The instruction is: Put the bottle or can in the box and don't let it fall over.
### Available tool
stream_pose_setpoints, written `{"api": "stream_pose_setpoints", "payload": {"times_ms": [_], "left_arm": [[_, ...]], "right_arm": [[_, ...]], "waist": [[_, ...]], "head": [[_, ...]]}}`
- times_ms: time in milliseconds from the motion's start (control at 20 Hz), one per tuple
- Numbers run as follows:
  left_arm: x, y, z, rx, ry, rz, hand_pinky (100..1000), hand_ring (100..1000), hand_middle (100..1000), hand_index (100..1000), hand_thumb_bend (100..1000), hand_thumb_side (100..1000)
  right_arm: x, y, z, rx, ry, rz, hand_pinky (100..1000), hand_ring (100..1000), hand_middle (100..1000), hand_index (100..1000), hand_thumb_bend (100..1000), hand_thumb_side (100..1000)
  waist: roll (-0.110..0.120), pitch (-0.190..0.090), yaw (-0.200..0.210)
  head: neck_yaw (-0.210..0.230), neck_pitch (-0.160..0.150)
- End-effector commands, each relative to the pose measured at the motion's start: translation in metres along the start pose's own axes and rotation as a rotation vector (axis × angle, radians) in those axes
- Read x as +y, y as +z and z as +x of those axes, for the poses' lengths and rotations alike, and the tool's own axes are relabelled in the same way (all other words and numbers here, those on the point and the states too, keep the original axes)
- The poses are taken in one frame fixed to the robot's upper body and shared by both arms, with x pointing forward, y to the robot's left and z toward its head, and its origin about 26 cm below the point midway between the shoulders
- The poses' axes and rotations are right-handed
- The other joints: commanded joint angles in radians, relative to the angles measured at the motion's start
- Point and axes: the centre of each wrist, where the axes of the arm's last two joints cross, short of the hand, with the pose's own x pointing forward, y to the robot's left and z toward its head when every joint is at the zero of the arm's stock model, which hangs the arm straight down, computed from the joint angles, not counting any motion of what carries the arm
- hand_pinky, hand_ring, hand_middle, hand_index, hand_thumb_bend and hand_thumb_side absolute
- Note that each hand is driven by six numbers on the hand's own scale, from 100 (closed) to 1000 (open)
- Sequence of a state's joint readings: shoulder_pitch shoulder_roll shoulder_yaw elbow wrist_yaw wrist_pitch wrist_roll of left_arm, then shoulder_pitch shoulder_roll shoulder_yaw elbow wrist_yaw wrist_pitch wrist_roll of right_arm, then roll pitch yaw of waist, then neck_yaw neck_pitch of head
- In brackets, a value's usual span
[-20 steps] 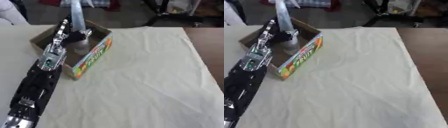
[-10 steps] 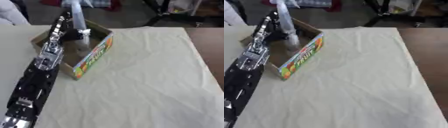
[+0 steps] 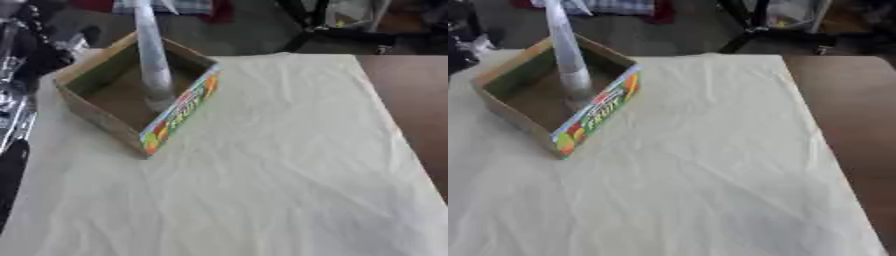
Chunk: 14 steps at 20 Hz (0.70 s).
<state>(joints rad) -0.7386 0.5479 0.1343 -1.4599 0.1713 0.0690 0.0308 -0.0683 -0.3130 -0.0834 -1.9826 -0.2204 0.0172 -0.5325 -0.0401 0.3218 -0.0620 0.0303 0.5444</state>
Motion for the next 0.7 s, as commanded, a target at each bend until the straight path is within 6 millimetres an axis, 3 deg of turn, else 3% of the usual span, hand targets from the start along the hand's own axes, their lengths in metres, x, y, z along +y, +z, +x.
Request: {"api": "stream_pose_setpoints", "payload": {"times_ms": [50,100,150,400,700], "left_arm": [[0.027,0.01,0.035,-0.091,-0.029,0.042,1000,1000,1000,747,561,315],[0.031,0.017,0.038,-0.102,-0.027,0.056,1000,1000,1000,749,453,451],[0.035,0.024,0.04,-0.112,-0.027,0.069,1000,1000,1000,749,509,363],[0.048,0.057,0.038,-0.116,-0.029,0.128,1000,1000,1000,759,393,471],[0.05,0.086,0.028,-0.117,0.015,0.171,1000,1000,1000,779,290,554]], "right_arm": [[-0.007,-0.005,0.008,-0.047,0.013,-0.007,924,944,1000,921,100,470],[-0.008,-0.005,0.008,-0.049,0.011,-0.011,924,944,1000,921,100,489],[-0.009,-0.005,0.008,-0.051,0.009,-0.014,924,944,1000,921,100,470],[-0.013,-0.005,0.008,-0.056,-0.002,-0.029,923,942,1000,921,100,470],[-0.015,-0.007,0.009,-0.063,-0.017,-0.046,922,941,1000,921,100,470]], "waist": [[-0.006,-0.034,0.004],[-0.009,-0.037,0.007],[-0.013,-0.04,0.008],[-0.026,-0.052,0.018],[-0.033,-0.062,0.024]], "head": [[-0.024,0.017],[-0.033,0.022],[-0.039,0.027],[-0.06,0.051],[-0.06,0.057]]}}
